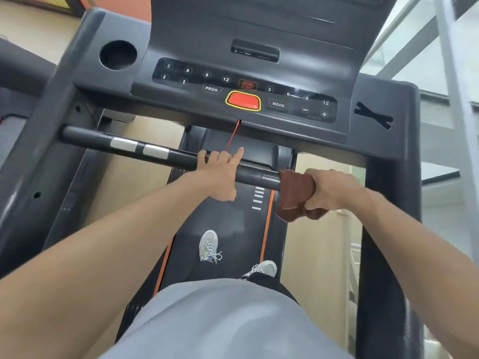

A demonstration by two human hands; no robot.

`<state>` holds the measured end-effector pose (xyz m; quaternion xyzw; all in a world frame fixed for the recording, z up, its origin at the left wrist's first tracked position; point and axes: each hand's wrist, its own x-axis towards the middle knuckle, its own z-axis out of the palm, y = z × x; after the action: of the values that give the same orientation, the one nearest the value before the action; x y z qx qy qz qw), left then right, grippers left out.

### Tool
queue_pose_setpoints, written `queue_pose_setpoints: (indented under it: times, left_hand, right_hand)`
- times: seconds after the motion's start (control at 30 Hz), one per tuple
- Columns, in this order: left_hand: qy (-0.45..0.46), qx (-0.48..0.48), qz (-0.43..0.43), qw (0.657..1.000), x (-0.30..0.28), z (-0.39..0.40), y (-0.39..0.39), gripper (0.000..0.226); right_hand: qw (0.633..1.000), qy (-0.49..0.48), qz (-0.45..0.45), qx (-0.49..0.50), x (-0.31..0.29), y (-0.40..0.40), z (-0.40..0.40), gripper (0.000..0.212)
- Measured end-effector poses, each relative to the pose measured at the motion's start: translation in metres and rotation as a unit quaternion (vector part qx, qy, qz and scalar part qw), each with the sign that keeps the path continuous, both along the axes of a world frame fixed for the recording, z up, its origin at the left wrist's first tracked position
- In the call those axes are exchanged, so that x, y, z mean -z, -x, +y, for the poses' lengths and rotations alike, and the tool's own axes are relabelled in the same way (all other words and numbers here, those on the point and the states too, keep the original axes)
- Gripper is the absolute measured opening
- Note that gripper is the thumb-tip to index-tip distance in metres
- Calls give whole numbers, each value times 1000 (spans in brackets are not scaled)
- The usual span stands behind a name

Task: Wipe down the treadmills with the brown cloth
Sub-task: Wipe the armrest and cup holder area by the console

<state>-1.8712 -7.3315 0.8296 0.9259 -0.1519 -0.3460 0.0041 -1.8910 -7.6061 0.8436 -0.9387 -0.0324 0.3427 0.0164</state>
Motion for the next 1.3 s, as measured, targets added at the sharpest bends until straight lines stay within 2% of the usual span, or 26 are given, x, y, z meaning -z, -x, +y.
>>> queue_pose_setpoints:
  times: [0.07,0.13,0.27,0.37,0.5,0.63,0.73,0.83,0.9,1.0,1.13,1.23,1.3]
  left_hand:
    - [23,-1,-9,1000,2,4,1,117]
    - [43,-5,-1,999,3,6,3,118]
    - [54,-11,5,998,-2,6,4,115]
    - [50,-30,1,998,-5,5,4,112]
    - [33,-35,3,999,-3,0,4,118]
    - [0,-28,33,999,-7,-4,-1,123]
    - [6,-23,15,1000,-4,-3,-1,124]
    - [23,-22,-19,999,2,1,5,126]
    - [37,-23,-25,999,4,1,6,124]
    - [70,-29,-30,997,5,5,7,116]
    - [201,-111,-75,970,8,15,13,97]
    - [268,-195,-56,942,5,15,12,87]
    - [273,-225,-75,932,-1,10,13,77]
  right_hand:
    - [999,28,36,3,-7,4,-25,57]
    - [999,30,4,-22,-7,7,-22,61]
    - [984,-66,-136,-92,14,-3,74,64]
    - [977,-105,-156,-96,20,-15,124,61]
    - [981,-83,-142,-105,14,-5,90,51]
    - [998,-7,-56,-36,1,11,-10,49]
    - [999,27,-22,16,-10,27,-69,47]
    - [999,38,-32,-16,-7,24,-62,44]
    - [998,11,-50,-37,-6,20,-40,44]
    - [989,-56,-116,-72,2,9,28,46]
    - [975,-111,-164,-97,22,-9,128,53]
    - [972,-114,-183,-95,26,-5,115,56]
    - [977,-105,-166,-79,19,4,86,58]
